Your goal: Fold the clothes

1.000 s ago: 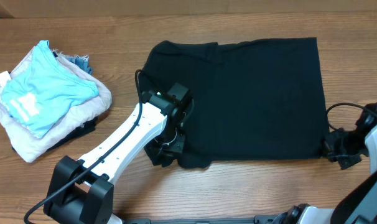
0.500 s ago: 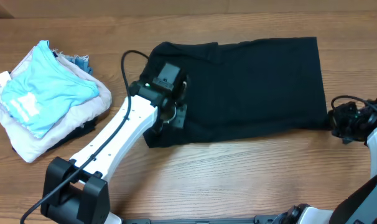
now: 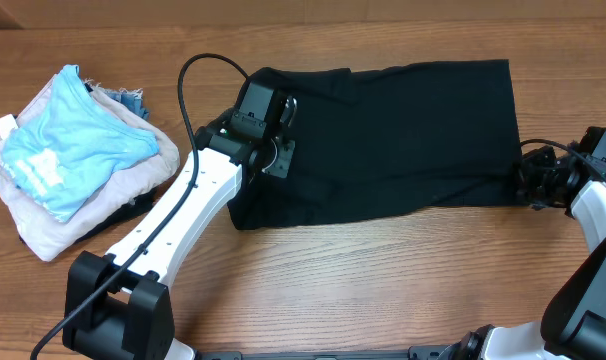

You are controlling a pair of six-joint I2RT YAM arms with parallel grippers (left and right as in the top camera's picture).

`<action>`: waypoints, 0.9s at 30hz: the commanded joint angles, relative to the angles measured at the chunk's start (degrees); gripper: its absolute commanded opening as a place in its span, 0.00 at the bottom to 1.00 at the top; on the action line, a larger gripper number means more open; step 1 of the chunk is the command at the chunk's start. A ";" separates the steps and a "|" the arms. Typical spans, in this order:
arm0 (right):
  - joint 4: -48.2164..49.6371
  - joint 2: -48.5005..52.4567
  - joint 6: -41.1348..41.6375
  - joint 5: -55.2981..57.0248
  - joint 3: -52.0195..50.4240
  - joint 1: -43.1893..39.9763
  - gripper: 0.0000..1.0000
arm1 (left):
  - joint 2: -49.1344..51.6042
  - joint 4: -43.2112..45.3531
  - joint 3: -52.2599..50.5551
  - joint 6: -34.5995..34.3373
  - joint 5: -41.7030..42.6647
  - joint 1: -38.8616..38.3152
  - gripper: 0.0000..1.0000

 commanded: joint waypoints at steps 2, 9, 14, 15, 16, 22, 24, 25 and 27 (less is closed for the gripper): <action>1.64 0.46 1.01 2.12 0.31 0.00 0.04 | 3.30 2.43 1.25 1.55 -2.56 1.05 0.08; 1.33 0.46 0.98 2.47 0.31 0.00 0.04 | 5.14 0.92 1.18 3.80 9.64 1.55 0.51; 0.98 0.46 0.96 2.47 0.31 0.00 0.04 | 11.50 -2.08 1.18 6.45 9.64 1.27 0.57; 0.96 0.46 0.96 2.47 0.31 0.00 0.04 | 12.55 -1.81 1.18 7.58 9.64 1.25 0.57; 0.94 0.46 0.96 2.47 0.31 0.00 0.04 | 13.14 -1.51 1.18 8.35 9.62 1.25 0.57; 0.94 0.46 0.96 2.51 0.31 0.00 0.04 | 16.06 -1.05 1.18 12.81 6.16 1.27 0.56; 0.94 0.46 0.96 2.51 0.31 0.00 0.04 | 16.35 -0.35 1.18 12.92 4.52 1.27 0.47; 0.92 0.46 0.96 2.51 0.31 0.00 0.04 | 16.35 0.00 1.18 12.92 3.89 1.27 0.40; 0.92 0.46 0.96 2.51 0.31 0.00 0.04 | 16.35 0.66 1.18 12.92 3.74 1.27 0.30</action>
